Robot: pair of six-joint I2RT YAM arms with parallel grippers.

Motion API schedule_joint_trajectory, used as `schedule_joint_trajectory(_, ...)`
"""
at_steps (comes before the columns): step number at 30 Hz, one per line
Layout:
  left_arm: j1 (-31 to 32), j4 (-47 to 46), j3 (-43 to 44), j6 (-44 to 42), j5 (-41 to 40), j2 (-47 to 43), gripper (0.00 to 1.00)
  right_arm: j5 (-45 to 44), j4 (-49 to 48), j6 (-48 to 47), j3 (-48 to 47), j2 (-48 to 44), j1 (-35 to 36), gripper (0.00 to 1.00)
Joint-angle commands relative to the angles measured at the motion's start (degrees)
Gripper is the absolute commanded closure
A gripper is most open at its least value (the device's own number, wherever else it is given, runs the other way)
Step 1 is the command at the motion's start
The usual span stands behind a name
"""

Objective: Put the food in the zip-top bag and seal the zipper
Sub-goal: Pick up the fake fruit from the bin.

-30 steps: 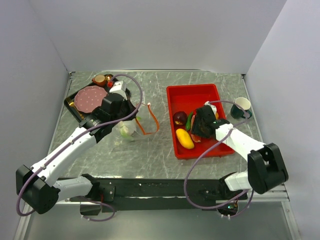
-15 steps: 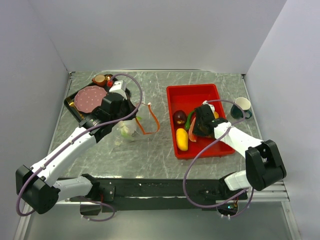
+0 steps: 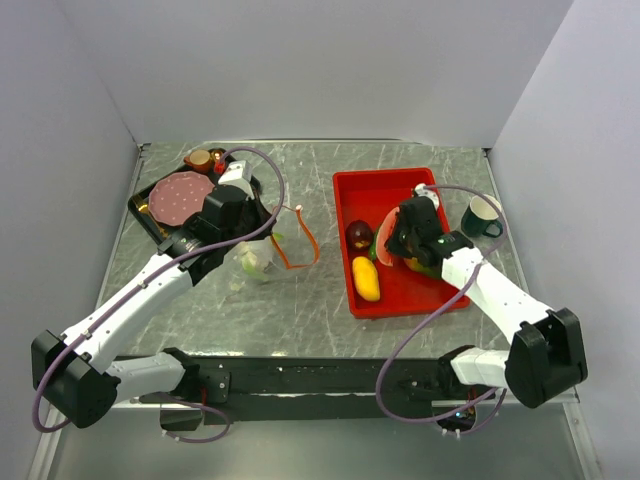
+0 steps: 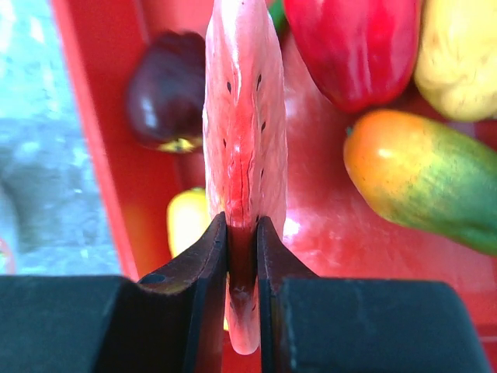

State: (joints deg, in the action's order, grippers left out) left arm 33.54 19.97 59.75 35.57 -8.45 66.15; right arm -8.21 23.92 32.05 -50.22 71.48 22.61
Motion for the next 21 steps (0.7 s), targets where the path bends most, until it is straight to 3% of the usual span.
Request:
schedule_joint_trajectory(1,-0.1,-2.2,1.6,-0.8,-0.3,-1.0,0.99,1.4,0.4,0.5,-3.0,-2.7,-0.1,0.95)
schedule_joint_trajectory(21,-0.2,-2.3,1.1,-0.4,-0.5,-1.6,0.99,13.4,-5.3,5.5,-3.3,-7.1,0.0,0.95)
